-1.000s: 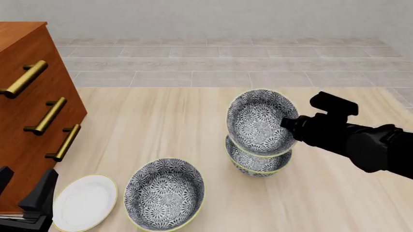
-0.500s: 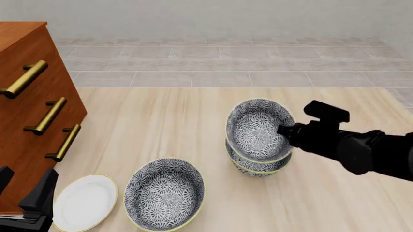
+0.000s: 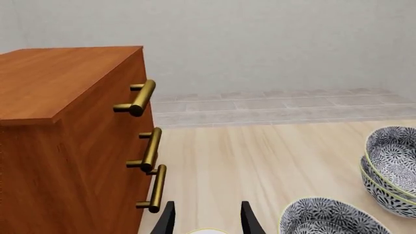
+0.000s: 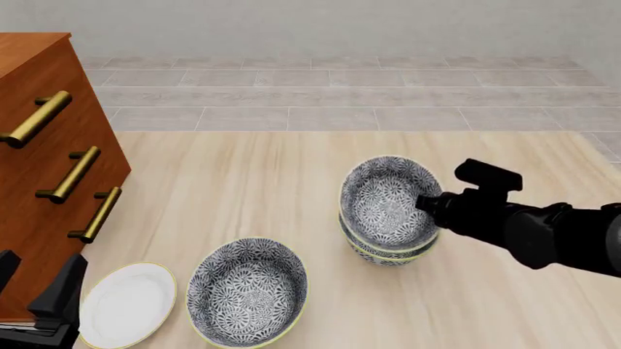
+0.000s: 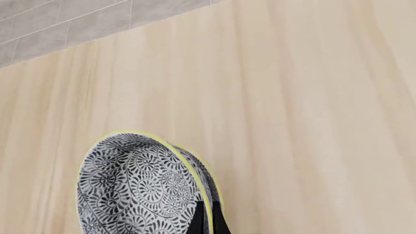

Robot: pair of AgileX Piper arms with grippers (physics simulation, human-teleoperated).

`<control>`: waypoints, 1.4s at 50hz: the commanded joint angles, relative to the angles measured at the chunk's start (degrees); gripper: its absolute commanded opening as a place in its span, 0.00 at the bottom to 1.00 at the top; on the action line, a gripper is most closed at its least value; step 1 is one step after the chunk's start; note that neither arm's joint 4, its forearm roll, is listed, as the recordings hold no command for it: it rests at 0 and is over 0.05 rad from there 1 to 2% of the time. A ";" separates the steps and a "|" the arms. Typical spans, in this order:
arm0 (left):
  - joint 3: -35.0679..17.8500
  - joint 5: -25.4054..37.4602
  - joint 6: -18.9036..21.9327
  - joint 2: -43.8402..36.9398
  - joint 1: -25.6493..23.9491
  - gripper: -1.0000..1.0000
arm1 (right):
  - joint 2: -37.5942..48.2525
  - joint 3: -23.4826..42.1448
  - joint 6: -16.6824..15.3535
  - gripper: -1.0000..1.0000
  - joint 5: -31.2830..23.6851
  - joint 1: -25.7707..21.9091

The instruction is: Stack the bowl at the front on the bowl in the middle.

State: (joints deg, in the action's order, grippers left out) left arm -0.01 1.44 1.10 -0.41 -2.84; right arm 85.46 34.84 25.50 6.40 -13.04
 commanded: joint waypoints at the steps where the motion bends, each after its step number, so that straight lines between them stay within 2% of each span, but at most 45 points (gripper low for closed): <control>1: 0.00 -0.08 -0.03 -0.04 0.04 1.00 | 0.23 -0.12 -0.01 0.00 0.62 0.04; 12: 0.00 -0.07 0.03 0.11 0.08 1.00 | 0.13 -0.05 0.12 0.00 0.41 -0.46; 13: 0.00 -0.05 -0.09 0.03 0.09 1.00 | -0.04 -0.09 -0.01 1.00 0.25 -0.58; 34: 0.00 -0.08 -0.06 0.21 -0.08 1.00 | -0.62 0.54 -0.17 1.00 -0.52 -0.49; 59: 0.00 -0.15 0.13 0.30 -0.13 1.00 | -20.23 0.06 -4.88 1.00 -11.77 -0.46; 63: 0.00 -0.20 0.16 0.32 -0.15 1.00 | -23.07 0.58 -7.02 1.00 -13.22 -0.10; 66: 0.00 -0.19 0.15 0.32 -0.11 1.00 | -25.71 1.23 -9.20 1.00 -14.17 1.84; 70: 0.00 -0.12 0.04 0.29 -0.17 1.00 | -29.14 1.02 -9.56 1.00 -15.58 1.68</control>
State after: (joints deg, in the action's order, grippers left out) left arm -0.01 1.28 1.22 -0.11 -2.95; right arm 64.02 35.58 18.78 -5.67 -12.30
